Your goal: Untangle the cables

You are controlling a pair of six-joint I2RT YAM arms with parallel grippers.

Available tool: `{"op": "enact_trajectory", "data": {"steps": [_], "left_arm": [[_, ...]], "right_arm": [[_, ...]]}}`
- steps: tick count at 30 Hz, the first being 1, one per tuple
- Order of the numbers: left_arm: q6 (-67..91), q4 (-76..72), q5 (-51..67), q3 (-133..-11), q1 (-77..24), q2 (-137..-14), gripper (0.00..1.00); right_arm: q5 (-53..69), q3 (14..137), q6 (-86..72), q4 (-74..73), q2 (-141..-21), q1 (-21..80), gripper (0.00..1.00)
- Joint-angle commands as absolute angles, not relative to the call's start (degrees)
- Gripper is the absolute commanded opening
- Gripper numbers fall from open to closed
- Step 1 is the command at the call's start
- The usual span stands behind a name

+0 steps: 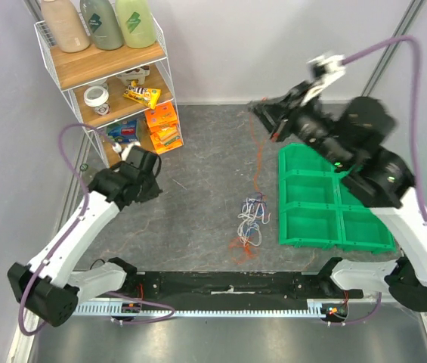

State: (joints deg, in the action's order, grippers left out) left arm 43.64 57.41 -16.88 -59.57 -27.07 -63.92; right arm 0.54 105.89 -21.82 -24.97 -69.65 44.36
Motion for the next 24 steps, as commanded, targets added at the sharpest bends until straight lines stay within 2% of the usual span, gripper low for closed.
{"op": "enact_trajectory", "data": {"steps": [1, 4, 5, 6, 8, 10, 13, 18, 24], "left_arm": [[38.43, 56.27, -18.21, -70.91, -26.89, -57.84, 0.02], [33.14, 46.79, -3.92, -71.02, -26.89, -57.65, 0.03], [32.7, 42.58, 5.7, -70.06, -26.89, -58.09, 0.11], [32.7, 38.28, 12.93, -68.83, -26.98, -58.88, 0.24], [35.4, 30.36, 22.46, -64.62, -27.16, -59.94, 0.58], [38.66, 24.46, 27.32, -61.62, -27.6, -60.99, 0.77], [41.21, 20.66, 28.92, -59.77, -29.26, -63.54, 0.81], [43.24, 15.91, 30.15, -58.71, -32.25, -68.63, 0.73], [42.89, 14.5, 31.46, -57.92, -35.85, -74.96, 0.79]], "right_arm": [[-2.14, 95.99, -22.67, -31.9, -70.75, 44.3, 0.0], [9.8, 93.96, -25.48, -27.97, -70.93, 44.38, 0.0], [12.45, 93.61, -26.18, -26.3, -71.1, 44.38, 0.0], [14.39, 93.69, -26.8, -25.32, -71.19, 44.38, 0.0], [16.16, 94.74, -26.98, -25.05, -71.8, 44.38, 0.0], [17.05, 95.88, -27.51, -24.87, -72.33, 44.38, 0.0], [18.45, 97.12, -29.52, -23.22, -72.95, 44.38, 0.0], [21.09, 98.08, -35.24, -16.36, -74.18, 44.38, 0.0], [22.58, 105.37, -37.61, -14.15, -76.99, 44.38, 0.0]]}}
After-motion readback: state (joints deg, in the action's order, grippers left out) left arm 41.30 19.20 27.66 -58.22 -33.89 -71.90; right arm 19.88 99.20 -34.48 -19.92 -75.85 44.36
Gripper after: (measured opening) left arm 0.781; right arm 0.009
